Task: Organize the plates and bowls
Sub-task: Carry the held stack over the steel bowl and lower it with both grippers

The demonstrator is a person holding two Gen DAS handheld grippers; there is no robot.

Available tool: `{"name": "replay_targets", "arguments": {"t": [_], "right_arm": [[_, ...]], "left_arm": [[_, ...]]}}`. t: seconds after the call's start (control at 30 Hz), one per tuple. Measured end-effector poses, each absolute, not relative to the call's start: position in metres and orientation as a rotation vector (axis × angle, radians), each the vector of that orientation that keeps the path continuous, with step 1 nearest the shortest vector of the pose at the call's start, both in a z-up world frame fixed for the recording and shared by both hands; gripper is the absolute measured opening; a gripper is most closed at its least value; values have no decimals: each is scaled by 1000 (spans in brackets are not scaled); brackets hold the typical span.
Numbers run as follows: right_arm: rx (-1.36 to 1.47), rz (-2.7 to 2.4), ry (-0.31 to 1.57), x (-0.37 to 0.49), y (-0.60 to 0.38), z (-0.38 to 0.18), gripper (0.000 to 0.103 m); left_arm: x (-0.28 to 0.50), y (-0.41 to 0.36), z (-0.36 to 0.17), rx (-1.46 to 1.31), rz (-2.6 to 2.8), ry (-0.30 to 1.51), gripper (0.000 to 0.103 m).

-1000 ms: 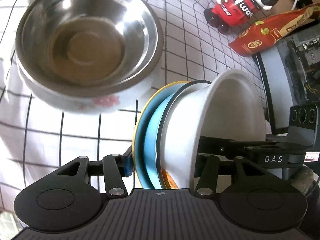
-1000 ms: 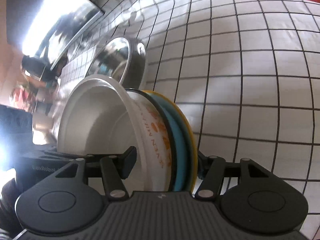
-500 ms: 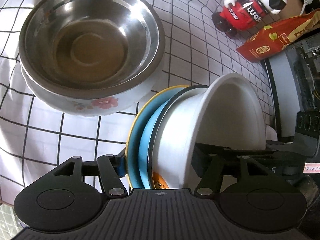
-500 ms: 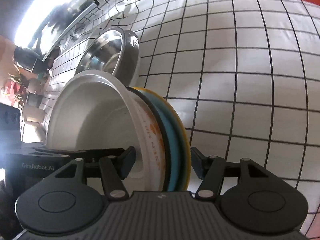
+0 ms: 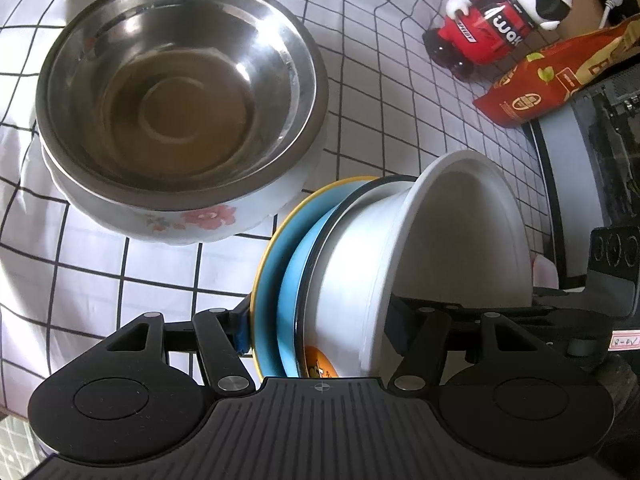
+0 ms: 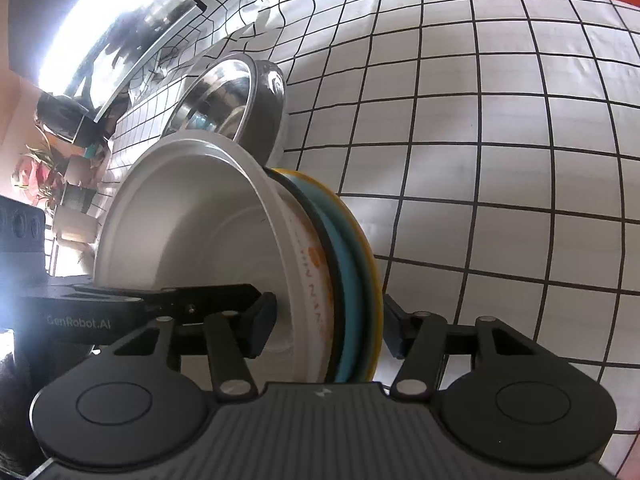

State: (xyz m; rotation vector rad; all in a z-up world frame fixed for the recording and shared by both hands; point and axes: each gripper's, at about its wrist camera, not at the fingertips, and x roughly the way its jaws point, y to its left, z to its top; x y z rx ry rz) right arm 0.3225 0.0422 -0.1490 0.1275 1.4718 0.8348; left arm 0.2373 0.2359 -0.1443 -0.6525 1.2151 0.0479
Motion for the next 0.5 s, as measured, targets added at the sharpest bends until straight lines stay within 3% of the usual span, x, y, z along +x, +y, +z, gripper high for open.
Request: {"name": "replay_targets", "arguments": {"t": [0.5], "right_arm": [[153, 780, 1498, 319, 39, -145, 54]], "left_arm": [[246, 228, -142, -599, 13, 1251, 66]]}}
